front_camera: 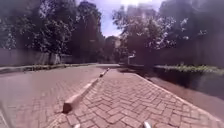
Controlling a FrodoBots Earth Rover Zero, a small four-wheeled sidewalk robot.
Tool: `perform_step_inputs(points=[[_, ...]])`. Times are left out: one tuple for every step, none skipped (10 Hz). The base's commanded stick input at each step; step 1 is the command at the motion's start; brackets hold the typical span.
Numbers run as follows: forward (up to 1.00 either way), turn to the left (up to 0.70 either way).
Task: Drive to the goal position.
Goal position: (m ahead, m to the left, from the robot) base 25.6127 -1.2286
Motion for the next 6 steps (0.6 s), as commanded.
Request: perform_step_inputs(points=[[0.7, 0.0], [0.7, 0.0], [0.7, 0.0], [0.7, 0.0], [0.7, 0.0], [0.7, -0.15]])
